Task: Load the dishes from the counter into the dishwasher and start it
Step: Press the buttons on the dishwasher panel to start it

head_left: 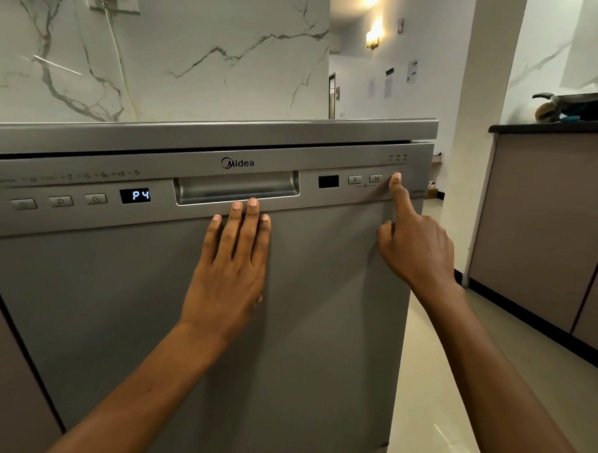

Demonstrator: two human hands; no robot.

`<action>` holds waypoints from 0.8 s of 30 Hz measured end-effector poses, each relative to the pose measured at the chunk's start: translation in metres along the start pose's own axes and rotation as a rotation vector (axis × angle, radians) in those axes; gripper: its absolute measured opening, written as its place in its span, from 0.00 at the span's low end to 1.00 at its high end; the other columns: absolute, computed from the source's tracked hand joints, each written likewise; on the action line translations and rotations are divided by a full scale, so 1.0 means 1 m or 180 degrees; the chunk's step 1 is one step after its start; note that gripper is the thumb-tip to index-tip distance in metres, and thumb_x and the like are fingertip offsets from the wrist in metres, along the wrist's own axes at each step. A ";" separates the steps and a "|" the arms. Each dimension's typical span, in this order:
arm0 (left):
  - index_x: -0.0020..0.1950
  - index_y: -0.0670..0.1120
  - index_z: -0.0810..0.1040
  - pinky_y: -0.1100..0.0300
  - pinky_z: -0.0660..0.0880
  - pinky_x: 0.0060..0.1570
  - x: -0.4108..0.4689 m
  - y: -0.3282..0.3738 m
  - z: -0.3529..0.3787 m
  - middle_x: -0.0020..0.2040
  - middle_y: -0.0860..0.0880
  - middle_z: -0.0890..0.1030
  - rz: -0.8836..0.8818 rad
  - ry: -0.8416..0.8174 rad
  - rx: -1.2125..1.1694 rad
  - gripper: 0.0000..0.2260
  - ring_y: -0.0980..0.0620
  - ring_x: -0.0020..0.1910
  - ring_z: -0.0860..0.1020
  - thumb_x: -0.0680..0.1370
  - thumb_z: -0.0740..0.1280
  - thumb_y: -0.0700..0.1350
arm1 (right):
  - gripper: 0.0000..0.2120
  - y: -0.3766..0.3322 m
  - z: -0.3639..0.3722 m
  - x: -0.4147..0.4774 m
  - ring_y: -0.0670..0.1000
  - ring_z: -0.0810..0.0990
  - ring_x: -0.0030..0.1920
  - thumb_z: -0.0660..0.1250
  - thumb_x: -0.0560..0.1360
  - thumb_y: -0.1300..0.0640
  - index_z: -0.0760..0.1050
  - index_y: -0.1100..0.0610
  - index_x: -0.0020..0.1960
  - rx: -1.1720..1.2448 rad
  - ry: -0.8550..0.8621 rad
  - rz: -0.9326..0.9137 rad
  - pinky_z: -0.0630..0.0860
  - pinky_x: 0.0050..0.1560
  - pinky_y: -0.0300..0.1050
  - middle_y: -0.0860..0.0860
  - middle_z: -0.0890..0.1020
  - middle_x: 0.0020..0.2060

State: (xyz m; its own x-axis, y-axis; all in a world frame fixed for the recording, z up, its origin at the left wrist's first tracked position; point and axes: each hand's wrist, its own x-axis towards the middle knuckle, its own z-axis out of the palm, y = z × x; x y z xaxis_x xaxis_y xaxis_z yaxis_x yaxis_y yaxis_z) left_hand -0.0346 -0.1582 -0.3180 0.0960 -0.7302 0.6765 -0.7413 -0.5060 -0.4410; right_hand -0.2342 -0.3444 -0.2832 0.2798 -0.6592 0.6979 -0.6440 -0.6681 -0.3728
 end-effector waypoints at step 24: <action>0.81 0.42 0.37 0.39 0.41 0.78 -0.004 -0.010 -0.017 0.80 0.40 0.31 -0.0022 -0.0335 -0.0284 0.51 0.41 0.80 0.33 0.76 0.66 0.64 | 0.40 -0.046 -0.031 -0.024 0.51 0.72 0.30 0.60 0.82 0.44 0.35 0.45 0.81 -0.0749 -0.0464 0.0189 0.68 0.31 0.44 0.51 0.74 0.32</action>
State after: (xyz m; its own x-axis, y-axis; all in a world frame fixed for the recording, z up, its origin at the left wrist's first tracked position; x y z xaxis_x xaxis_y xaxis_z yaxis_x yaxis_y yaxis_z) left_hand -0.0392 -0.1427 -0.3063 0.1672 -0.7732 0.6117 -0.7959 -0.4720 -0.3791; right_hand -0.2336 -0.2874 -0.2642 0.3252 -0.7488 0.5775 -0.8051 -0.5396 -0.2462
